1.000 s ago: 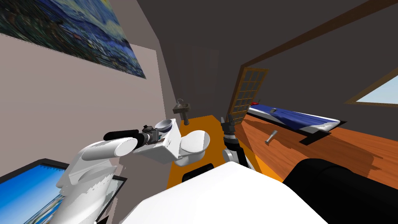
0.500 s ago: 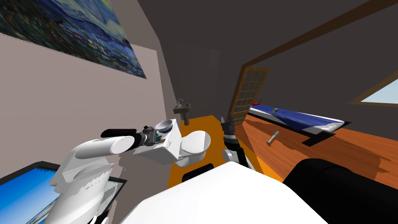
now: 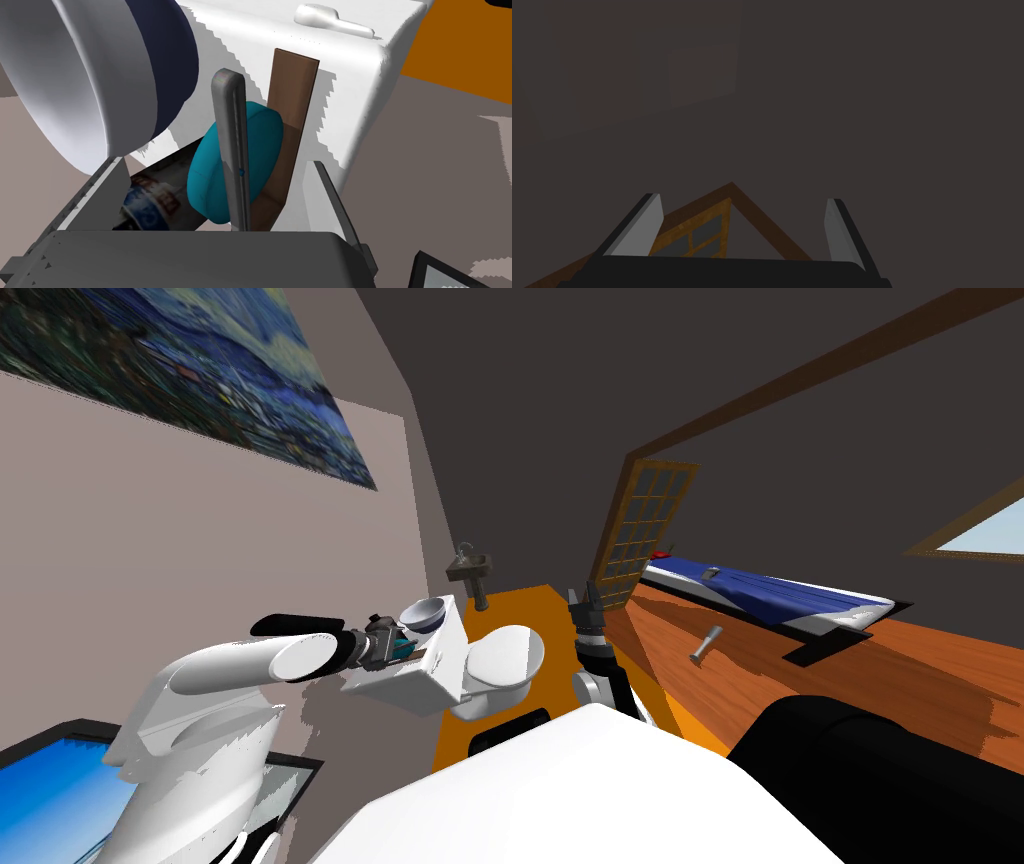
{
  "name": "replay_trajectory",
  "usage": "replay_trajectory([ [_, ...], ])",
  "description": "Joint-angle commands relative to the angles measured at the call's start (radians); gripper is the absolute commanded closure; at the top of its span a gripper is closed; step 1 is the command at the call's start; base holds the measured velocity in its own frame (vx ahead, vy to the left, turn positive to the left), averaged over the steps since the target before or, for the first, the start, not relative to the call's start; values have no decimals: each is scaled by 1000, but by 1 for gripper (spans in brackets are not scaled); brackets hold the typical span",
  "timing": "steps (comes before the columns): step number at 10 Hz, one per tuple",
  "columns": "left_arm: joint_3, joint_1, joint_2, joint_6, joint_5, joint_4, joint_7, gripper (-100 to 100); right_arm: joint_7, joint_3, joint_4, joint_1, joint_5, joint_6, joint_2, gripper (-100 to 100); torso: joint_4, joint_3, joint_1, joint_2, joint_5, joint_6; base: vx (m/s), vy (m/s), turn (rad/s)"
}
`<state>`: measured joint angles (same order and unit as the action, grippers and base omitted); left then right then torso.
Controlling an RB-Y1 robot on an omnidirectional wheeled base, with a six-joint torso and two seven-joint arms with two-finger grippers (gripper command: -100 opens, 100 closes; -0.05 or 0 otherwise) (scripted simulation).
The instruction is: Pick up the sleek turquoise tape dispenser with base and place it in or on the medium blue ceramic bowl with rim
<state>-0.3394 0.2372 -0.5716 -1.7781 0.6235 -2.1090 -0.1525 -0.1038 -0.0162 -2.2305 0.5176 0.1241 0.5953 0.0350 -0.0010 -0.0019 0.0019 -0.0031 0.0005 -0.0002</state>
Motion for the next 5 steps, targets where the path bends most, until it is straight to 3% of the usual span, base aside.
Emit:
replay_trajectory([
  [1, -10, 10, -5, -50, -2, 11, 3, -100, 0, 0, 0, 0, 0, 0, 0, 0, 0, 0, 0, 0, 0, 0, 48, 27, 0],
  [5, -36, 32, -20, -153, -2, 28, 8, -100, 0, 0, 0, 0, 0, 0, 0, 0, 0, 0, 0, -1, 0, 0, 61, 29, -5],
])
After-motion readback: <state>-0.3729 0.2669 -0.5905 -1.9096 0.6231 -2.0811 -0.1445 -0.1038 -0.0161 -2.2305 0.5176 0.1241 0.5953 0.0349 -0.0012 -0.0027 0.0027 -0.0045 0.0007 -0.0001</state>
